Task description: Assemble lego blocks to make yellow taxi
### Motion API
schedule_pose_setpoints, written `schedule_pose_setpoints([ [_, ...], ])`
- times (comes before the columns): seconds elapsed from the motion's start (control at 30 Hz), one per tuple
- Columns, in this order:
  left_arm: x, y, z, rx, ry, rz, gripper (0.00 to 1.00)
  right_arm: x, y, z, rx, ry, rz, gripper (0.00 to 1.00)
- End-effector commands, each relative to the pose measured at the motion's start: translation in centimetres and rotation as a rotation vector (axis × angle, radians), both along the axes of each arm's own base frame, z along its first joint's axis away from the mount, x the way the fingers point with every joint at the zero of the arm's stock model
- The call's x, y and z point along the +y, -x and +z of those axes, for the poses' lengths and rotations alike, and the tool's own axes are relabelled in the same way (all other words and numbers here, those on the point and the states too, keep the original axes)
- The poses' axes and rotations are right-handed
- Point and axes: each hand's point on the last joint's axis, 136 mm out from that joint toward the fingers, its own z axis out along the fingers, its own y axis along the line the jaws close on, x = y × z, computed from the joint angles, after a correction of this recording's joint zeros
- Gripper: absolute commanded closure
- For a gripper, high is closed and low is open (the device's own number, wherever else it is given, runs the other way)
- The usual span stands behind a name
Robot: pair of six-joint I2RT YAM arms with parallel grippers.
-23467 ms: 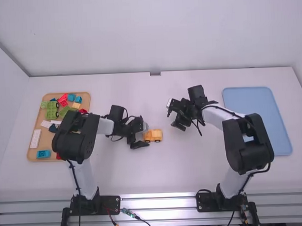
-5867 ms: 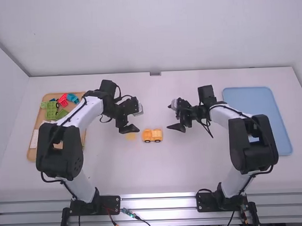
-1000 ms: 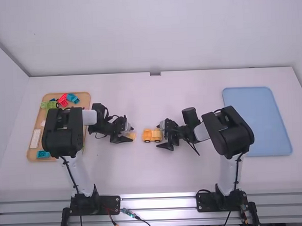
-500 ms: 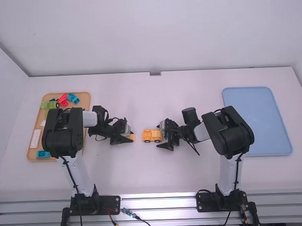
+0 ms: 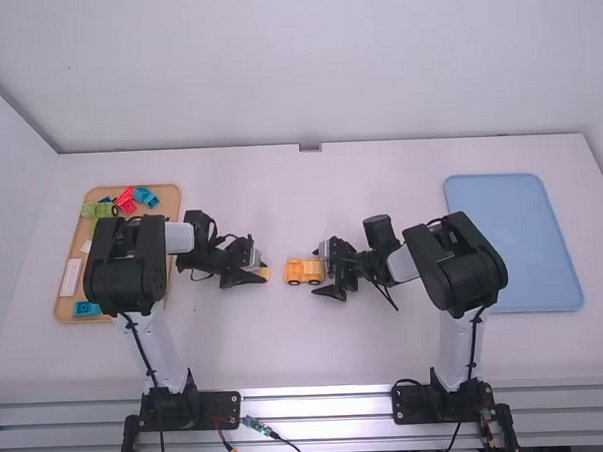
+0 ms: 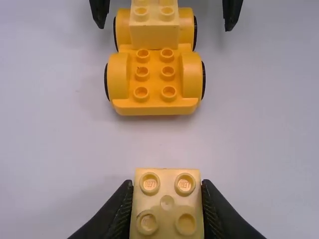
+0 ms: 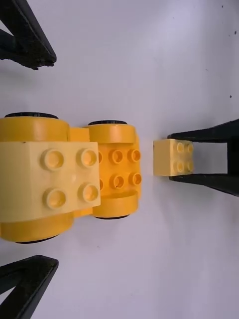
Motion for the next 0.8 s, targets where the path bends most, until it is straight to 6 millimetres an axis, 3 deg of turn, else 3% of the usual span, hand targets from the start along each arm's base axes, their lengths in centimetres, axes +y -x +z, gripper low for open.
schedule_pose_setpoints([
  [0.0, 0.2, 0.0, -0.1, 0.004, -0.004, -0.006, 0.74, 0.3, 0.3, -0.2, 0.017, -0.011, 0.014, 0.01],
  [0.3, 0.2, -0.3, 0.1, 0.005, -0.004, -0.006, 0.74, 1.1, 0.4, -0.6, -0.001, 0.006, 0.033, 0.01],
  [0.5, 0.2, -0.2, 0.1, 0.008, -0.003, -0.006, 0.75, 2.3, -0.1, -2.3, 0.064, 0.016, 0.034, 0.01],
  [0.77, 0.1, 0.0, 0.2, 0.022, -0.002, -0.006, 0.74, 1.5, -0.9, -1.7, 0.077, -0.044, 0.035, 0.02],
])
